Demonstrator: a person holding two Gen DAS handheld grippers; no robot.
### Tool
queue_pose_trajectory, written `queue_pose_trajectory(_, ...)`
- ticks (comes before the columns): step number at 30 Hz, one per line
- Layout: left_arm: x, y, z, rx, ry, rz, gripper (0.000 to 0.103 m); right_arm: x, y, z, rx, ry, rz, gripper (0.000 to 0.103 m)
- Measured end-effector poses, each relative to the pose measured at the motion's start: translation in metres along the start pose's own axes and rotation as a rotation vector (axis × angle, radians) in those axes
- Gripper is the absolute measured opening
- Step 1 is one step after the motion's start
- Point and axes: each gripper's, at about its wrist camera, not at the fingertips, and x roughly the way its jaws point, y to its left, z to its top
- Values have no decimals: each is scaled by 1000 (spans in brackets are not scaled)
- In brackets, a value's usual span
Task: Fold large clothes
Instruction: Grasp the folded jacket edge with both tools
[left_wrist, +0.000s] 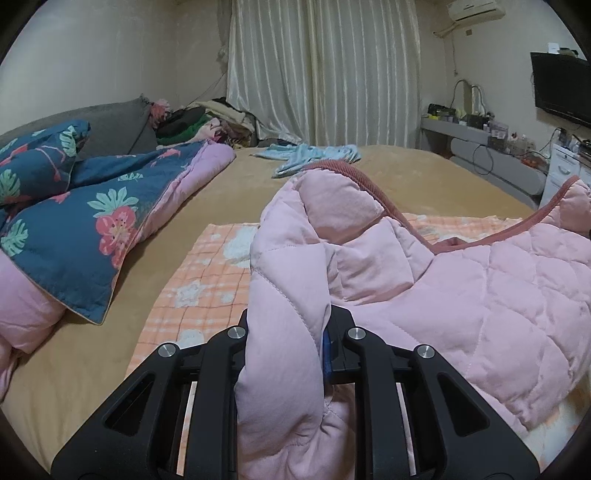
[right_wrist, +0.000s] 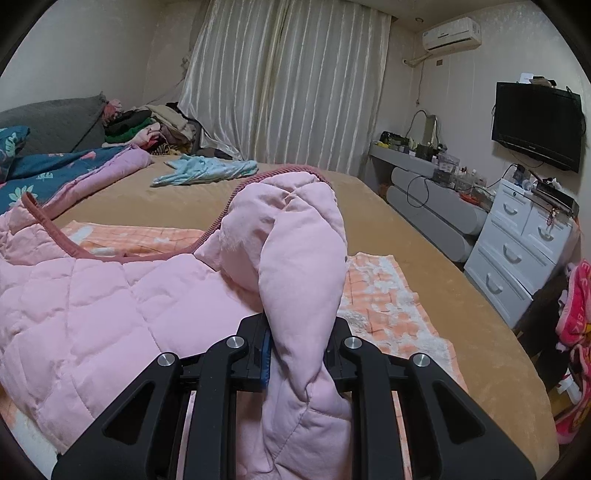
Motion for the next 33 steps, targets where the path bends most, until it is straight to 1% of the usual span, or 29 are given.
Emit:
queue_pose_trajectory(5, 19, 0, -2, -5, 33, 25, 12, 24, 6, -1, 2, 22, -15, 17)
queue_pose_trajectory(12, 50, -2, -13, 10, 102, 53, 12, 61, 12, -16, 9, 98, -28, 17)
queue_pose_trajectory(16, 63, -2, -19, 6, 137, 56, 13, 80, 14, -23, 4, 138, -29, 19)
queue_pose_trajectory(23, 84, 1, -26, -9, 176, 63, 14, 115, 16, -40, 21, 218, -35, 25)
queue_pose_trajectory(28, 97, 2, -30, -18, 198, 67, 14, 129, 14, -44, 31, 255, -28, 28)
queue_pose_trajectory(31, 102, 3, -33, -26, 209, 66, 14, 139, 13, -46, 44, 291, -16, 32)
queue_pose_trajectory(33, 102, 3, -33, -30, 216, 62, 15, 140, 10, -47, 60, 302, -9, 37)
